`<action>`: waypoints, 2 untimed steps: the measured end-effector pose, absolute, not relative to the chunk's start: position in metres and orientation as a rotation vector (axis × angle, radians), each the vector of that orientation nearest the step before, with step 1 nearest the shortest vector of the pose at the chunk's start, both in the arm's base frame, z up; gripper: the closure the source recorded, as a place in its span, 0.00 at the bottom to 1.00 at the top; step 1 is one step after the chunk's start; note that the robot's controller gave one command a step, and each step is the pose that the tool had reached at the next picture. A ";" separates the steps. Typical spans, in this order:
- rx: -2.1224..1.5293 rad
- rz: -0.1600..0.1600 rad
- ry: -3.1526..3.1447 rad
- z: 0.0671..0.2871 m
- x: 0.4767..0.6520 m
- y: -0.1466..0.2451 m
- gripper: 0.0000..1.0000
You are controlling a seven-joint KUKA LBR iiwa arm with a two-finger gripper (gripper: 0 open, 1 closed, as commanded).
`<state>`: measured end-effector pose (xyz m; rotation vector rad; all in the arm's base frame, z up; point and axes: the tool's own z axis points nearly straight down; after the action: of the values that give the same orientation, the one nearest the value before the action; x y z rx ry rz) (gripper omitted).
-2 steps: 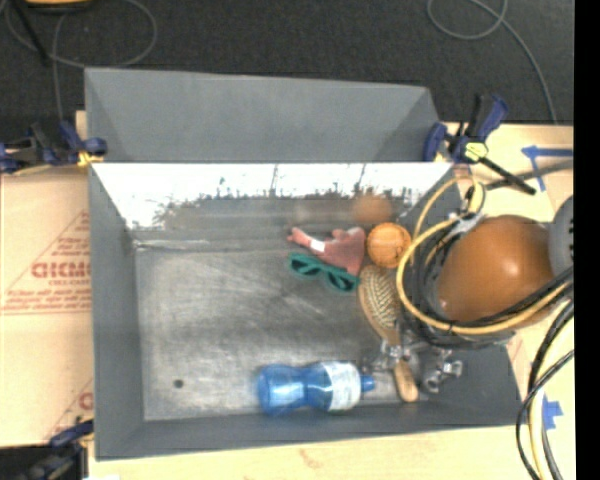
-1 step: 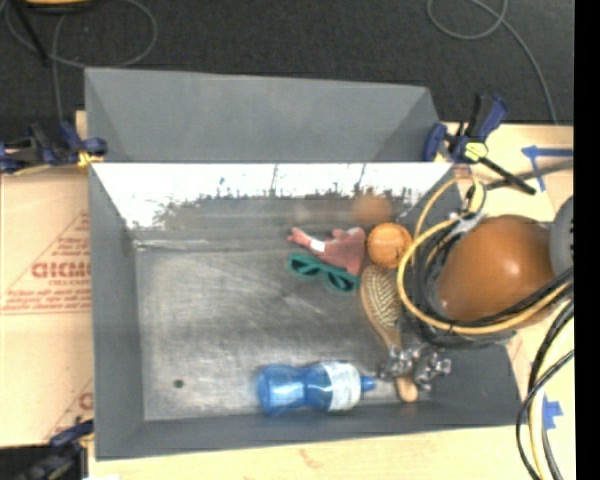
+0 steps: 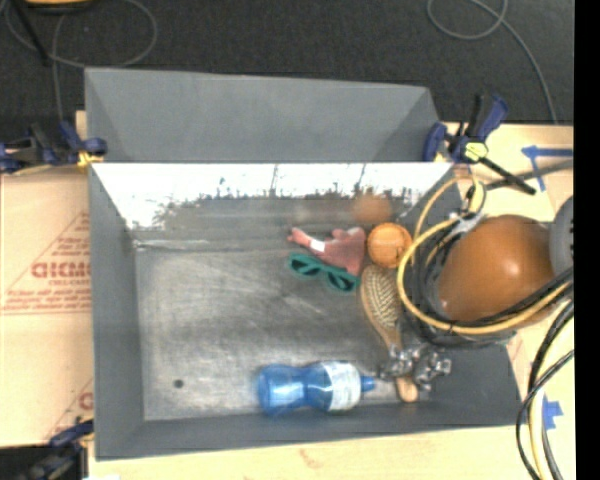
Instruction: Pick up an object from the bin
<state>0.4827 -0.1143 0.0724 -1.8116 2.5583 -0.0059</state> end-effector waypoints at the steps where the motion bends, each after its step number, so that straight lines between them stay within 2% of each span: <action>1: -1.853 -0.002 2.534 0.071 0.487 -0.082 0.00; 2: -1.855 -0.005 2.530 0.072 0.488 -0.082 1.00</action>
Offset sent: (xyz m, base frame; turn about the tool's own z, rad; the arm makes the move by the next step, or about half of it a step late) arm 0.0000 0.0000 0.0000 0.0000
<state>0.4880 -0.0817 0.0723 -1.8553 2.5304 -0.0046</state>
